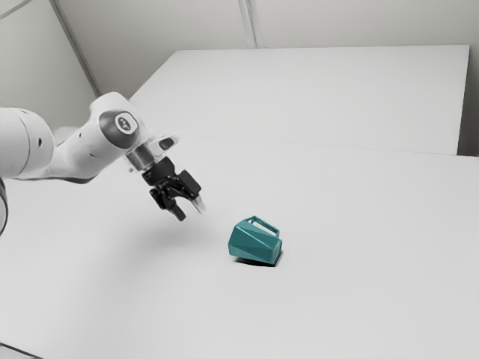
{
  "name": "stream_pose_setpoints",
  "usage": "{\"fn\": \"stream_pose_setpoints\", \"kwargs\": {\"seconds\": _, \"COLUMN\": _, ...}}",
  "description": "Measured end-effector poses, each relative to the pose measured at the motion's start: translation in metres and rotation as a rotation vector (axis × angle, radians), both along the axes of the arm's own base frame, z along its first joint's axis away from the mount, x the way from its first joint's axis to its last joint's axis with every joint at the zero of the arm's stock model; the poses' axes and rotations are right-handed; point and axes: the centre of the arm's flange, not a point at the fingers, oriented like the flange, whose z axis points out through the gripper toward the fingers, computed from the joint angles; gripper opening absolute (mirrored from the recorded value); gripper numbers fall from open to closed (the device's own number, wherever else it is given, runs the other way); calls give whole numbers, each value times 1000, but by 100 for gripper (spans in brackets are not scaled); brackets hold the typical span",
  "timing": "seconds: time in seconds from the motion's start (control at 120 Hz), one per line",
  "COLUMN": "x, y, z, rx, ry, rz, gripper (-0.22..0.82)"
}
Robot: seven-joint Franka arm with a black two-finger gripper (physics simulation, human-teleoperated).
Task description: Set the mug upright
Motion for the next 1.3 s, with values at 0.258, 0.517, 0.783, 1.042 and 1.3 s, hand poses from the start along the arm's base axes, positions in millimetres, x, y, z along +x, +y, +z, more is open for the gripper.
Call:
{"fn": "stream_pose_setpoints", "kwargs": {"seconds": 0.258, "x": -18, "y": -32, "z": -2, "rx": -34, "ry": -40, "rz": -103, "gripper": 60}}
{"fn": "stream_pose_setpoints", "kwargs": {"seconds": 0.517, "x": 6, "y": -74, "z": -13, "rx": -80, "ry": -92, "rz": -165, "gripper": 60}}
{"fn": "stream_pose_setpoints", "kwargs": {"seconds": 0.783, "x": 6, "y": -91, "z": -15, "rx": -109, "ry": -119, "rz": -194, "gripper": 60}}
{"fn": "stream_pose_setpoints", "kwargs": {"seconds": 1.042, "x": -4, "y": -101, "z": -31, "rx": -144, "ry": -106, "rz": -195, "gripper": 53}}
{"fn": "stream_pose_setpoints", "kwargs": {"seconds": 1.3, "x": -15, "y": -104, "z": -53, "rx": -181, "ry": -100, "rz": -171, "gripper": 22}}
